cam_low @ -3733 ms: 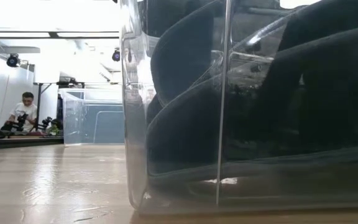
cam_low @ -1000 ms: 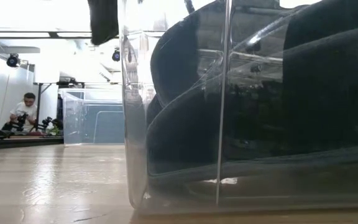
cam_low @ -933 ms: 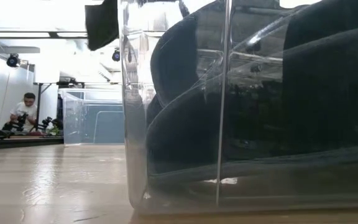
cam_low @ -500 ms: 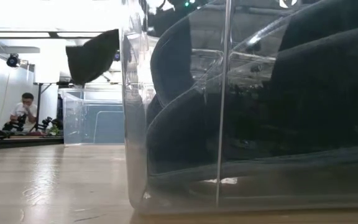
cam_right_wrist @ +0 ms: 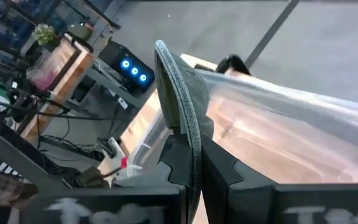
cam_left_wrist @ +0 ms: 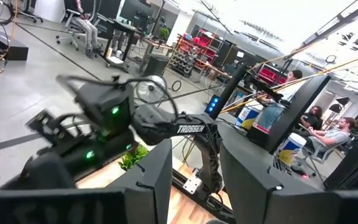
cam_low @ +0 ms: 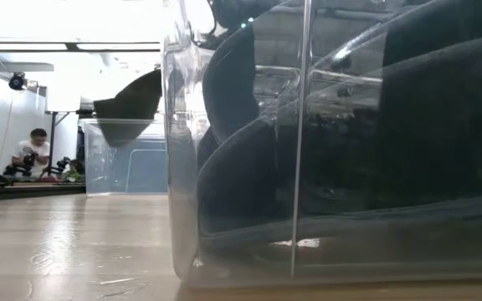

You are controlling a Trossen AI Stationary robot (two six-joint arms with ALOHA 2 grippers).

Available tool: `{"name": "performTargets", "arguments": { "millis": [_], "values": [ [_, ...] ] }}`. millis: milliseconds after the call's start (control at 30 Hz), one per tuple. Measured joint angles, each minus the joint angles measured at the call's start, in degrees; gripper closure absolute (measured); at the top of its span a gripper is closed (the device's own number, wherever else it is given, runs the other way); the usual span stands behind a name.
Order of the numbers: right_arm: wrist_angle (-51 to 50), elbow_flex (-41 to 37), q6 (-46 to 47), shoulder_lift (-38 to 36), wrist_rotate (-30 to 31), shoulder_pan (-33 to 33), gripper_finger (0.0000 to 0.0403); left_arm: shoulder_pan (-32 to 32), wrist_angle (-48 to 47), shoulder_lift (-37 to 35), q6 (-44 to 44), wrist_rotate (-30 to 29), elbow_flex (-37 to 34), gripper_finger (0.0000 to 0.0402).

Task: Pick & Place hat
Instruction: Put the top black cap into the top transparent bin

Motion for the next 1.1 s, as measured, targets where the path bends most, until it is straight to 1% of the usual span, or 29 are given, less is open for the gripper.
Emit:
{"name": "performTargets", "arguments": {
  "millis": [333,433,500,867,967,1100],
  "values": [
    [0.68,-0.07,2.33,2.93,-1.02,-0.43,0.039,0.02,-0.12,0.0,0.04,0.27,0.0,0.0274],
    [0.71,-0.07,3.99,4.1,-3.4,-0.75,0.039,0.07,-0.12,0.0,0.06,0.39,-0.11,0.0274],
    [0.59,-0.07,4.49,4.89,-3.94,-0.87,0.039,0.07,-0.18,0.0,0.12,0.39,-0.13,0.0274],
    [-1.0,-0.07,5.57,6.16,-3.24,-1.08,0.0388,0.04,-0.23,0.0,0.78,0.37,-0.13,0.0274],
    [-3.68,-0.07,5.57,6.16,-2.97,-1.2,0.0369,0.04,-0.23,0.0,0.78,0.39,-0.13,0.0274],
    [-6.51,-0.07,5.57,6.16,-2.84,-1.28,0.0317,0.04,-0.23,0.0,1.16,0.4,-0.13,0.0274]
  ]
}}
